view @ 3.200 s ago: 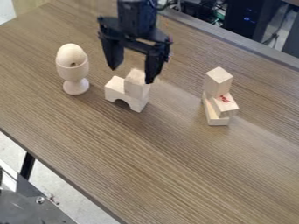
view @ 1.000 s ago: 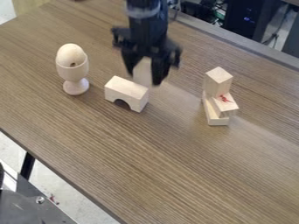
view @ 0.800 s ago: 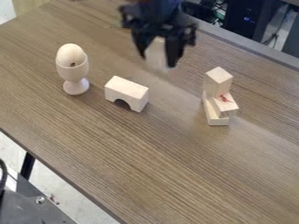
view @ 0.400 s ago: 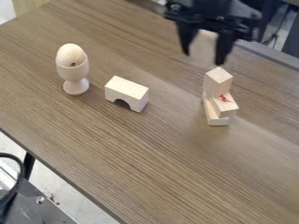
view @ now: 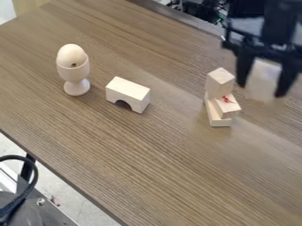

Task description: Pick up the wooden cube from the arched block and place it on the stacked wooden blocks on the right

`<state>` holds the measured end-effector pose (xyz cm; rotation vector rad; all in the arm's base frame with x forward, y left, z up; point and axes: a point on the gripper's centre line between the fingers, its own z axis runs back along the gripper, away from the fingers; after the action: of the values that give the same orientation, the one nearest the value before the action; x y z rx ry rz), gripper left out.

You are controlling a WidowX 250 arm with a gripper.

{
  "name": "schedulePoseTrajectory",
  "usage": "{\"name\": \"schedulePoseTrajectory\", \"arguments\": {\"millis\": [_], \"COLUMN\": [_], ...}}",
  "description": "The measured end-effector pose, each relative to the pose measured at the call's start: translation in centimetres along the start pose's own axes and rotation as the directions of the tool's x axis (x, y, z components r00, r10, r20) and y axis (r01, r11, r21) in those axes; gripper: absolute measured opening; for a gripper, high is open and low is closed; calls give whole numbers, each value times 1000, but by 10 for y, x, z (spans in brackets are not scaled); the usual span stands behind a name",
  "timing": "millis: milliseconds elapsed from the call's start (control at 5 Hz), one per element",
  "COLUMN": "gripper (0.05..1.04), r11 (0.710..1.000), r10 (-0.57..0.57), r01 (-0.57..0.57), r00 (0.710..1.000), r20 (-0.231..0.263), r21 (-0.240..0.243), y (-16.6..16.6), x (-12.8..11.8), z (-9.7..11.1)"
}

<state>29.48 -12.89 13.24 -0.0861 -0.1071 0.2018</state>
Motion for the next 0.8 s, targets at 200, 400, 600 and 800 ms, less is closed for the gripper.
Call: {"name": "schedulePoseTrajectory", "arguments": {"millis": [200, 400, 600, 800], "gripper": [585, 585, 585, 585], "r11": [994, 965, 920, 853], "r10": [105, 261, 391, 522], "r01": [-105, -260, -390, -520], "r00": [994, 965, 916, 847], "r20": [18, 42, 87, 101], "r21": [-16, -15, -24, -48], "y": [-5, 4, 13, 23], "x": [5, 4, 6, 9], "z": [-8, -23, -23, -24]}}
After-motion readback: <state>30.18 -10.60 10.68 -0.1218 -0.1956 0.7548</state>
